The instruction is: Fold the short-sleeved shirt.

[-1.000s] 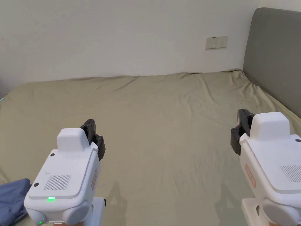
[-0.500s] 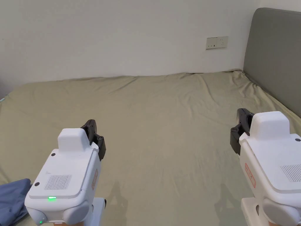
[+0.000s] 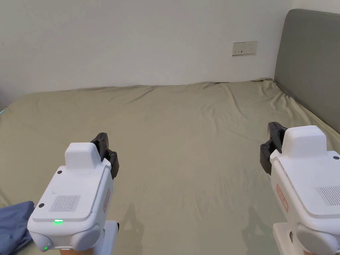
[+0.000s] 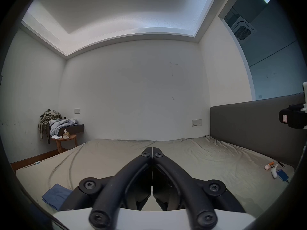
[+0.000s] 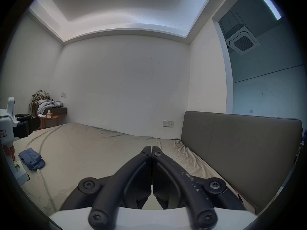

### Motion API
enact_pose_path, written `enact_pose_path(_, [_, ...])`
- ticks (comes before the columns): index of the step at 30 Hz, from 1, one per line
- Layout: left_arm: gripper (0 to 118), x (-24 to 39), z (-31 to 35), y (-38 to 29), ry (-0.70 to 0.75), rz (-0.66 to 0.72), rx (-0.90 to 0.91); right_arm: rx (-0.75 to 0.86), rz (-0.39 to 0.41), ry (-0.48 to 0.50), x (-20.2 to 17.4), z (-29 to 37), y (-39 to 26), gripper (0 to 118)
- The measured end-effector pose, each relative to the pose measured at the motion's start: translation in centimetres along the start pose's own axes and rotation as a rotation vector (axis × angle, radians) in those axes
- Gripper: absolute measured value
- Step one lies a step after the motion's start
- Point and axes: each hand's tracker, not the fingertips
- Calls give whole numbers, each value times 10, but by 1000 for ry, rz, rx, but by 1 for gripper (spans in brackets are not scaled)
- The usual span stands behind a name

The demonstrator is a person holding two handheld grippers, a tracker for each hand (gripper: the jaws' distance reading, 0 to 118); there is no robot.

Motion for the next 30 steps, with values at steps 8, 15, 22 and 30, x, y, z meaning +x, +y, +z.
enact_pose_path(8, [0, 0, -1, 0, -3, 3, -4, 0, 1, 1, 0, -1, 0, 3])
enact_pose_path(15, [0, -1, -1, 1, -2, -2, -1, 1, 1, 2, -1, -1, 1, 3])
enact_pose_path(22, [0, -1, 0, 1, 0, -1, -5, -3, 1, 2, -1, -1, 0, 3])
enact_pose_path(30, [109, -3, -4, 3, -28, 34, -37, -23, -16, 9, -2, -6, -6, 108])
